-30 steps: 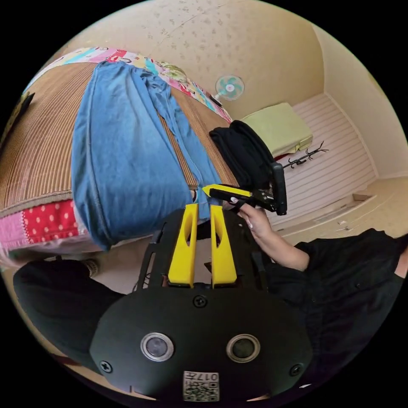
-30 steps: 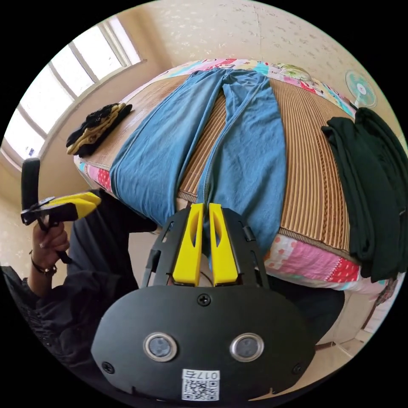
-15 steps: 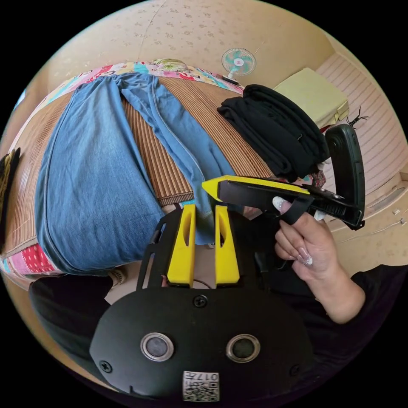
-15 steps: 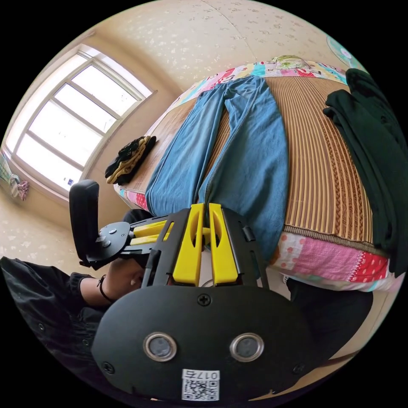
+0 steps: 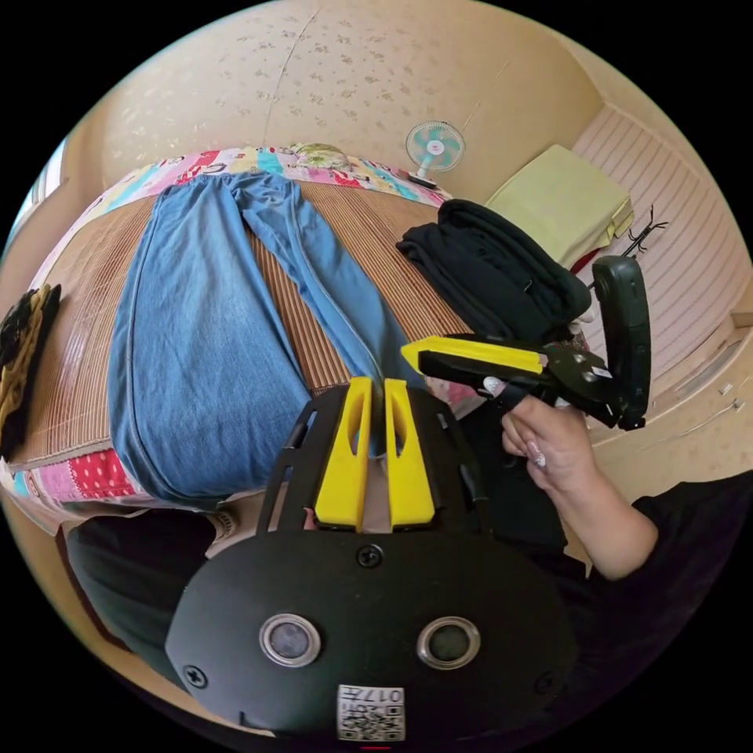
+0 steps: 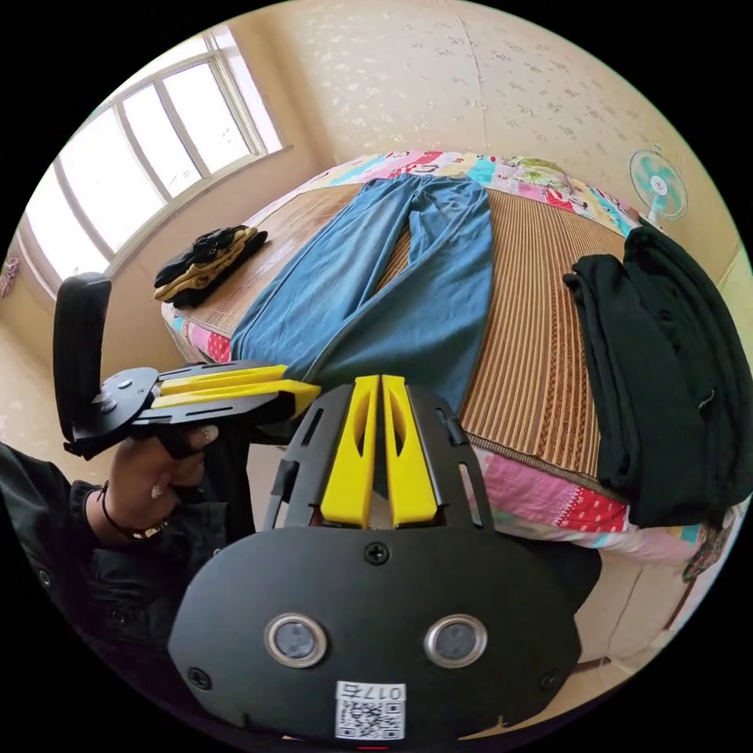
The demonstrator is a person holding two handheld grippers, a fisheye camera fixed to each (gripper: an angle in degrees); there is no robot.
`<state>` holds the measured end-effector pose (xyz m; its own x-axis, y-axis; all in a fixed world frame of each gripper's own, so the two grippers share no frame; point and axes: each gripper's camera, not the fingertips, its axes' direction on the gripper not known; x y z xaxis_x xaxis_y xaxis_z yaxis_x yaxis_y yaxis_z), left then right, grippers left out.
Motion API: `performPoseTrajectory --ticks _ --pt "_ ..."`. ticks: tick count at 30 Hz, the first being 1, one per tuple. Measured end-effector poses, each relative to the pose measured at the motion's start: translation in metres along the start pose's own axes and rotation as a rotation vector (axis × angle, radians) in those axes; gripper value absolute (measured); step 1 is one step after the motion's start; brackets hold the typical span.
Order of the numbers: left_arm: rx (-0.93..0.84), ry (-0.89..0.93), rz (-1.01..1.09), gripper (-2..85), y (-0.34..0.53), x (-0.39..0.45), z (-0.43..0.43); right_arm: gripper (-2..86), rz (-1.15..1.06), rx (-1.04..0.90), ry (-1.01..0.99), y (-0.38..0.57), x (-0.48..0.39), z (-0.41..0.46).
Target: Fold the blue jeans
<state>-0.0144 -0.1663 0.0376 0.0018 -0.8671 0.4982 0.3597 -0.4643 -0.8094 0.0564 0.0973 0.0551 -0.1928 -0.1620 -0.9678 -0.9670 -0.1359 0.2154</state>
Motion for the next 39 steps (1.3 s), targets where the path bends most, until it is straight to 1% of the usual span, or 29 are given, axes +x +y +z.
performPoseTrajectory --ticks 4,6,8,12,15,17,19,21,24,26,27,29,30,33,35,37,39 --pt "0.045 0.144 0.034 3.6 0.014 -0.008 -0.027 5.8 -0.024 0.026 -0.040 -0.052 0.032 -0.014" --pt "0.069 0.217 0.047 3.6 0.020 -0.014 -0.040 8.4 -0.046 0.002 -0.054 -0.089 0.050 -0.010" --pt "0.105 0.298 0.068 3.6 0.028 -0.024 -0.055 11.7 -0.022 -0.035 -0.110 -0.144 0.085 0.006" --pt "0.147 0.416 0.077 3.5 0.034 -0.046 -0.072 13.8 0.018 -0.073 -0.257 -0.227 0.132 0.049" --pt "0.175 0.504 0.056 3.4 0.035 -0.070 -0.080 15.6 0.126 -0.088 -0.362 -0.289 0.171 0.093" --pt "0.181 0.569 0.079 3.4 0.035 -0.084 -0.086 17.1 0.280 -0.084 -0.447 -0.331 0.211 0.129" --pt "0.177 0.615 0.097 3.3 0.036 -0.095 -0.091 17.5 0.366 -0.049 -0.471 -0.353 0.241 0.151" --pt "0.189 0.664 0.096 3.3 0.039 -0.108 -0.097 17.7 0.406 -0.019 -0.462 -0.372 0.263 0.168" --pt "0.204 0.740 0.080 3.4 0.041 -0.131 -0.101 16.4 0.440 0.044 -0.412 -0.399 0.290 0.186" --pt "0.210 0.784 0.066 3.5 0.041 -0.148 -0.101 13.6 0.479 0.110 -0.446 -0.413 0.309 0.195" --pt "0.209 0.797 0.061 3.5 0.042 -0.152 -0.101 12.4 0.494 0.111 -0.455 -0.417 0.314 0.198" --pt "0.199 0.851 0.033 3.5 0.044 -0.165 -0.095 6.4 0.532 0.111 -0.469 -0.427 0.327 0.207" --pt "0.196 0.864 0.022 3.5 0.046 -0.168 -0.093 4.5 0.525 0.128 -0.469 -0.429 0.327 0.206" --pt "0.186 0.880 -0.055 3.3 0.061 -0.185 -0.088 2.4 0.415 0.275 -0.487 -0.439 0.314 0.186" --pt "0.201 0.851 -0.146 3.1 0.081 -0.202 -0.094 1.8 0.288 0.379 -0.648 -0.451 0.290 0.179" --pt "0.214 0.831 -0.203 3.0 0.096 -0.215 -0.104 1.6 0.239 0.383 -0.804 -0.463 0.266 0.187" --pt "0.224 0.783 -0.260 3.0 0.111 -0.226 -0.116 1.7 0.233 0.388 -0.881 -0.470 0.237 0.199"
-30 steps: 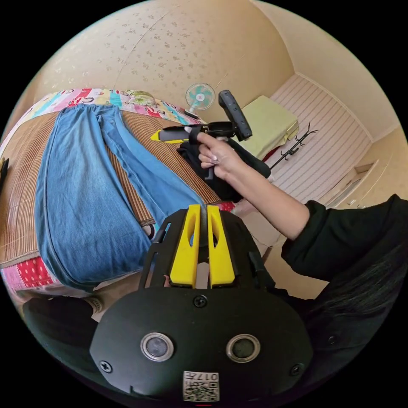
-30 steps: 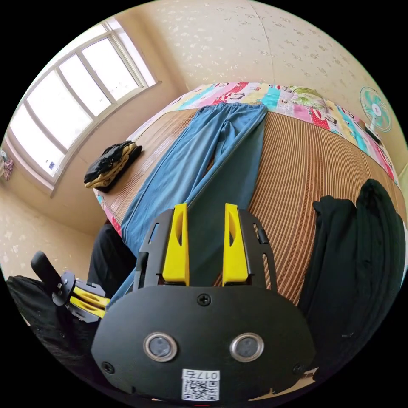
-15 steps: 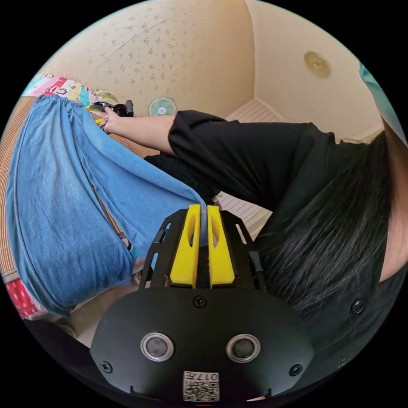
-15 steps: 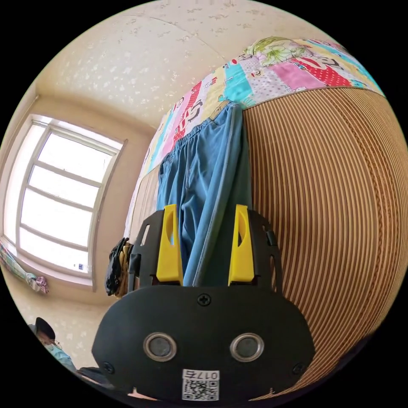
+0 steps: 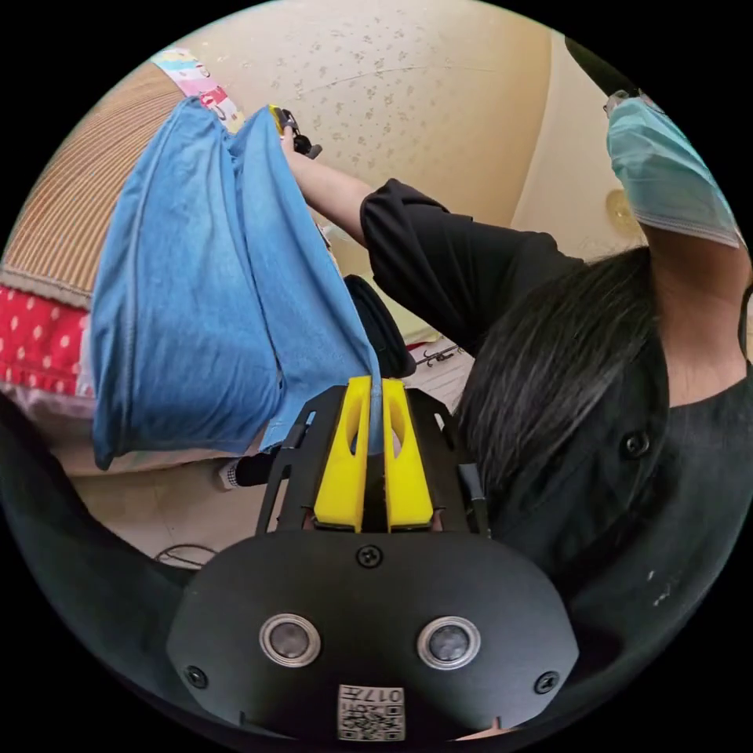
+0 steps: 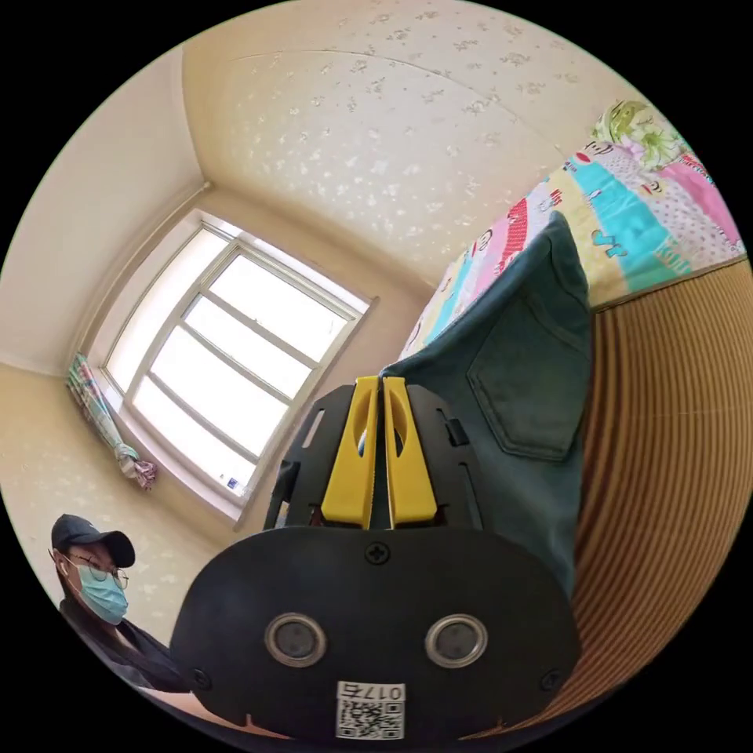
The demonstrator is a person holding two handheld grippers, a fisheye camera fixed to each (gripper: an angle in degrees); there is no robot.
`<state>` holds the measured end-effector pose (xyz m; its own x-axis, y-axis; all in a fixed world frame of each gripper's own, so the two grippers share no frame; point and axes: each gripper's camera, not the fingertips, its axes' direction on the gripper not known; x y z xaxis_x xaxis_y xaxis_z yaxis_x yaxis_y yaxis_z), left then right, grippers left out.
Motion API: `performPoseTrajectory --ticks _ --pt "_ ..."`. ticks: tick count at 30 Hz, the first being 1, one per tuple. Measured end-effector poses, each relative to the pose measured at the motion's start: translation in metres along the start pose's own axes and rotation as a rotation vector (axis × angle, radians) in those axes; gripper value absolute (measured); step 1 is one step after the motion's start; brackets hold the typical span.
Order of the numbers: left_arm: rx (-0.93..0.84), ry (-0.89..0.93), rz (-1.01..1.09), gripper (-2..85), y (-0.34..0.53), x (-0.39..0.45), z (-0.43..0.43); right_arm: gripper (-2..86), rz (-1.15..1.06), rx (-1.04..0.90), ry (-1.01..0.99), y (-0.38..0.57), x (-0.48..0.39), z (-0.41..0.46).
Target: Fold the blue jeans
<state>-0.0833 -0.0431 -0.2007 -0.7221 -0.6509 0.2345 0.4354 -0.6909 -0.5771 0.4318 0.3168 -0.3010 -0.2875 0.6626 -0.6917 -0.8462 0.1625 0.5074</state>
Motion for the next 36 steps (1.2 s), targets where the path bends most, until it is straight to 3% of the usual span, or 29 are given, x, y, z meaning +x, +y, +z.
performPoseTrajectory --ticks 7,12,16,19,23,28,31,32,36 --pt "0.034 -0.314 -0.159 3.4 0.027 -0.009 -0.043 6.2 0.183 -0.179 -0.039 0.070 0.014 0.113" --pt "-0.010 -0.422 -0.232 8.0 0.027 -0.014 -0.044 7.8 0.041 -0.388 -0.018 0.112 -0.020 0.092" --pt "0.030 -0.554 -0.225 11.9 0.011 -0.016 -0.053 8.6 -0.165 -0.573 0.055 0.188 -0.093 0.013" --pt "0.082 -0.527 -0.126 11.2 -0.019 -0.016 -0.055 8.4 -0.237 -0.587 0.209 0.255 -0.133 -0.060" --pt "0.024 -0.603 -0.026 11.1 -0.074 -0.023 -0.022 8.5 -0.223 -0.508 0.474 0.346 -0.160 -0.141" --pt "-0.005 -0.696 -0.074 9.5 -0.098 -0.036 0.023 9.2 -0.063 -0.471 0.479 0.420 -0.159 -0.169" --pt "0.041 -0.768 -0.061 7.2 -0.093 -0.027 0.036 7.1 -0.038 -0.458 0.336 0.445 -0.166 -0.159" --pt "0.009 -0.760 -0.073 4.7 -0.093 -0.027 0.043 5.9 -0.021 -0.531 0.303 0.451 -0.166 -0.147" --pt "-0.188 -0.662 -0.063 1.1 -0.092 -0.027 0.064 4.3 -0.107 -0.528 0.355 0.460 -0.188 -0.157"
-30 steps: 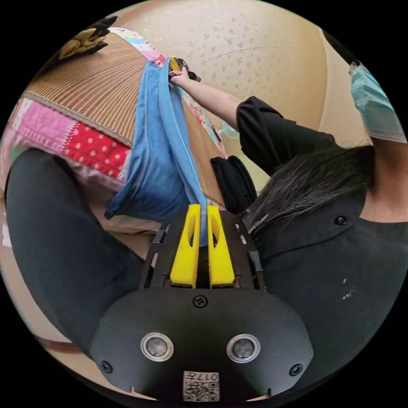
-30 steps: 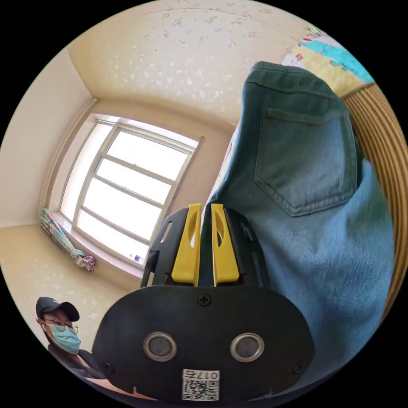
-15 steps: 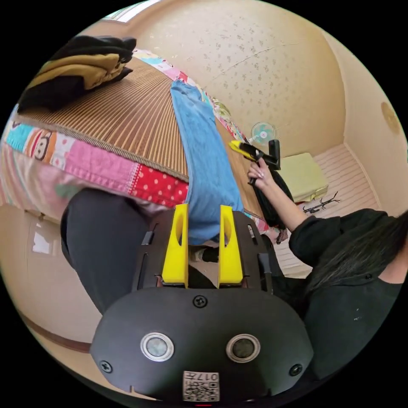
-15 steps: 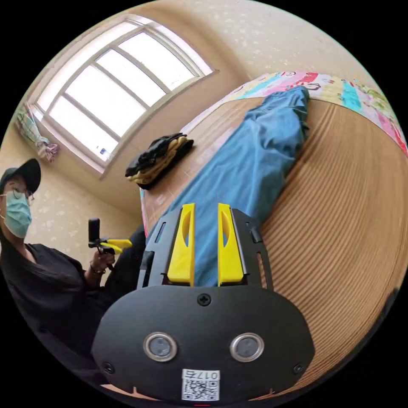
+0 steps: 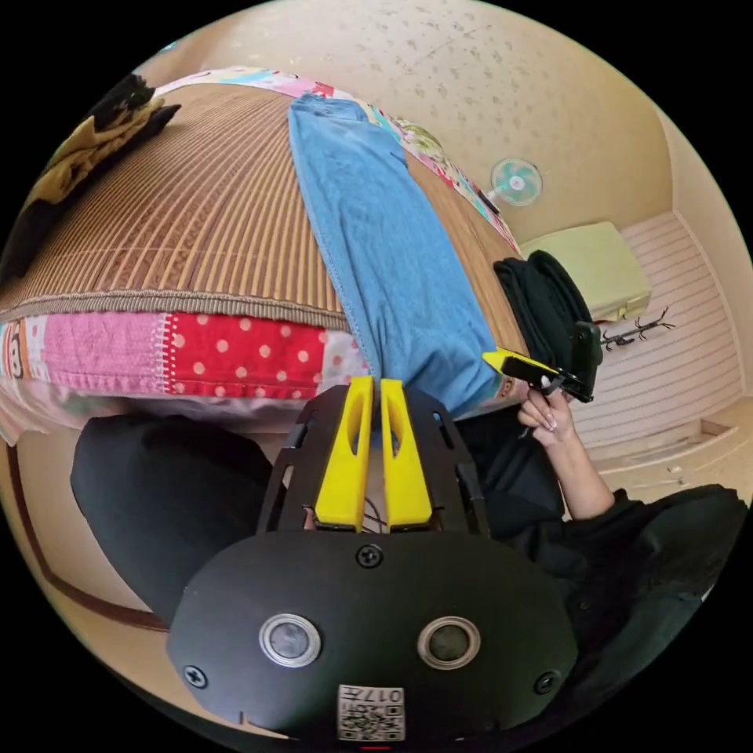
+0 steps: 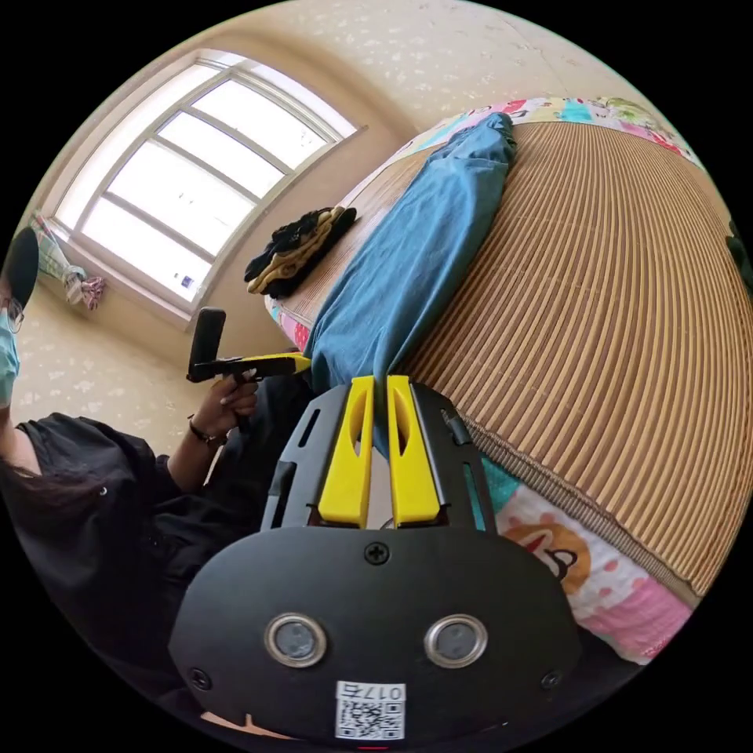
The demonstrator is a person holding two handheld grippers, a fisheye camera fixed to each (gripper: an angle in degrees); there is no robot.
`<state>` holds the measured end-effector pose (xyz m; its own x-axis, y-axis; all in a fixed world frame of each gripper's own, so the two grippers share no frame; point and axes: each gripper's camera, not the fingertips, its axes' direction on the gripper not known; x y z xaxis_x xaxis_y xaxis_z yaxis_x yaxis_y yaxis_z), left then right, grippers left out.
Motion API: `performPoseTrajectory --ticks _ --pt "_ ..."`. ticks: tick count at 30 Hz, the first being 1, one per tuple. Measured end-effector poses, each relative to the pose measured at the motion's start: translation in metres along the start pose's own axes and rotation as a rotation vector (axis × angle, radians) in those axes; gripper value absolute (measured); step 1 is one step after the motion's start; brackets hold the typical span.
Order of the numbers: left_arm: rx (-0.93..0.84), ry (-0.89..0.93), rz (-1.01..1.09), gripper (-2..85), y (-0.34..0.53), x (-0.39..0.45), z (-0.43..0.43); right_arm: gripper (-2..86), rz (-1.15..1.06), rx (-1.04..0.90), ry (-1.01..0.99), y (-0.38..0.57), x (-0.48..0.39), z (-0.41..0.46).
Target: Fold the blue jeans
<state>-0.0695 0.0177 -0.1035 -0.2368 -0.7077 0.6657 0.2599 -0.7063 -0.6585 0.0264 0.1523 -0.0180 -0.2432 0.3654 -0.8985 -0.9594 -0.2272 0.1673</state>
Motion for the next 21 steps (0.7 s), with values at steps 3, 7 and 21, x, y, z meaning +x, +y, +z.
performPoseTrajectory --ticks 3,7,21 --pt "-0.176 0.048 0.115 0.6 0.012 0.016 -0.001 4.0 -0.093 -0.037 -0.027 0.028 -0.018 -0.019" --pt "-0.379 0.178 0.133 1.9 0.032 0.013 0.009 4.0 -0.249 -0.289 -0.077 0.067 -0.042 -0.017" --pt "0.088 0.135 -0.061 10.2 -0.020 -0.029 0.006 9.7 0.130 0.078 -0.099 -0.013 0.045 -0.041"
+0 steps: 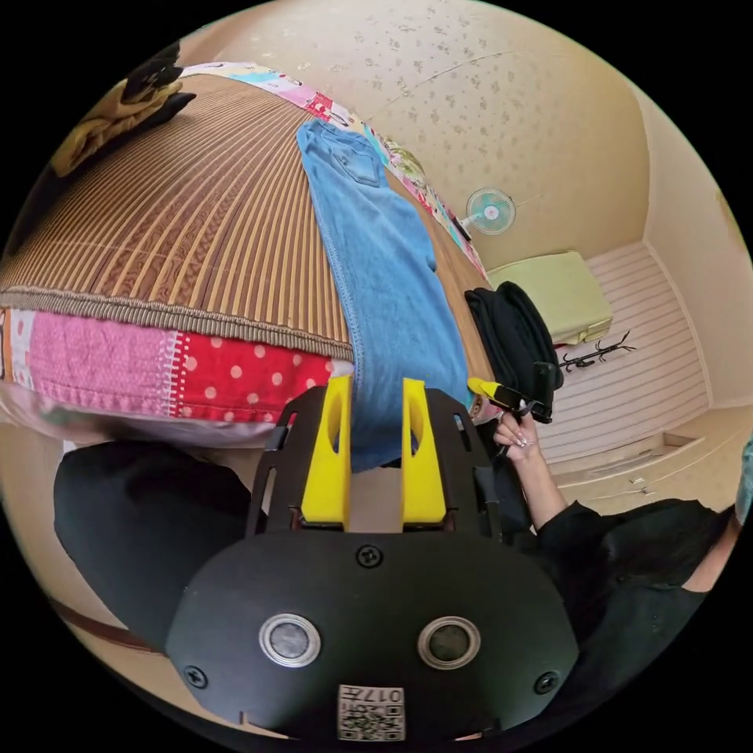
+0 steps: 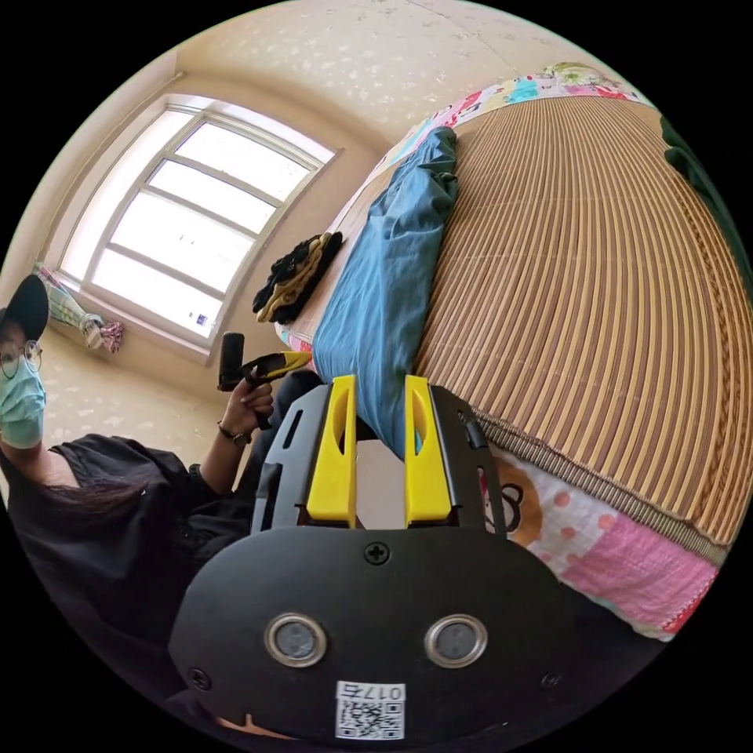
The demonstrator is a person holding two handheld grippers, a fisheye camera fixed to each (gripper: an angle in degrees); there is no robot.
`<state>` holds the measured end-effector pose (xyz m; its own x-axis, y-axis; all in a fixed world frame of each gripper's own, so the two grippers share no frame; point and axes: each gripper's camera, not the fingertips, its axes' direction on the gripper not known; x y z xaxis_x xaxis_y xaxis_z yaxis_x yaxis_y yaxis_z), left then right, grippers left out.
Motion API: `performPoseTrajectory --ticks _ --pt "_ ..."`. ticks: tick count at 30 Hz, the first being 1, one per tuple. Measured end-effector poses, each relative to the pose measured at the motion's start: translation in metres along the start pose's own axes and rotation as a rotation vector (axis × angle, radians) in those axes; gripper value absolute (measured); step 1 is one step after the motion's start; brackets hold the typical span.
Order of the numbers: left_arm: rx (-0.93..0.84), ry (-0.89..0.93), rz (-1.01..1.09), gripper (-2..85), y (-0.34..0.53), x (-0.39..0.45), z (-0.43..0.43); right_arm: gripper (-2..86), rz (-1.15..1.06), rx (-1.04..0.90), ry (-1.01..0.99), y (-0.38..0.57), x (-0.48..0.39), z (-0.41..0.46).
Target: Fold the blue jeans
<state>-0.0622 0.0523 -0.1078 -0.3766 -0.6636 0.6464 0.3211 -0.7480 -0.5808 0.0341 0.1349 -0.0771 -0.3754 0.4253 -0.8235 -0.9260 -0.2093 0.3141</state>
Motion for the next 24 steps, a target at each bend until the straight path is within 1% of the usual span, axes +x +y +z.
performPoseTrajectory --ticks 3,5,8,10,12,13,14,17,19,20,21,22,24 --pt "0.022 -0.023 0.006 10.8 0.014 0.002 0.008 10.1 -0.006 -0.009 0.016 0.006 -0.001 -0.006" --pt "0.075 -0.030 0.017 10.7 0.024 0.001 0.010 10.6 -0.005 -0.027 0.024 0.013 0.003 -0.012" --pt "0.102 0.008 0.010 11.0 0.026 -0.007 0.016 10.5 -0.017 -0.018 -0.012 0.012 0.010 -0.014" --pt "0.102 0.011 -0.010 9.3 0.025 -0.013 0.019 9.3 -0.021 -0.018 -0.043 0.005 0.015 -0.009" --pt "0.067 0.006 -0.011 4.4 0.023 -0.018 0.021 6.8 -0.016 -0.018 -0.066 -0.001 0.018 -0.001" --pt "0.013 0.074 0.021 2.3 0.021 -0.019 0.024 4.7 -0.020 -0.043 -0.092 -0.003 0.018 0.006" --pt "-0.008 0.104 0.017 0.9 0.021 -0.021 0.022 4.2 -0.037 -0.063 -0.120 -0.003 0.013 0.013" --pt "-0.029 0.055 0.047 0.3 0.030 -0.025 0.003 3.7 -0.096 -0.109 -0.126 0.007 -0.003 0.020" --pt "-0.036 0.084 0.051 0.8 0.035 -0.032 -0.006 4.2 -0.110 -0.147 -0.120 0.011 -0.006 0.019" --pt "-0.011 0.116 0.028 1.7 0.038 -0.039 -0.012 5.0 -0.098 -0.144 -0.099 0.012 -0.004 0.014" --pt "0.012 0.132 0.018 2.2 0.039 -0.043 -0.015 6.1 -0.087 -0.128 -0.089 0.012 -0.002 0.010" --pt "0.053 0.163 0.006 4.4 0.040 -0.051 -0.021 8.3 -0.065 -0.084 -0.083 0.011 0.004 0.000" --pt "0.080 0.178 -0.005 8.2 0.038 -0.059 -0.026 10.2 -0.028 -0.021 -0.110 0.007 0.015 -0.015"
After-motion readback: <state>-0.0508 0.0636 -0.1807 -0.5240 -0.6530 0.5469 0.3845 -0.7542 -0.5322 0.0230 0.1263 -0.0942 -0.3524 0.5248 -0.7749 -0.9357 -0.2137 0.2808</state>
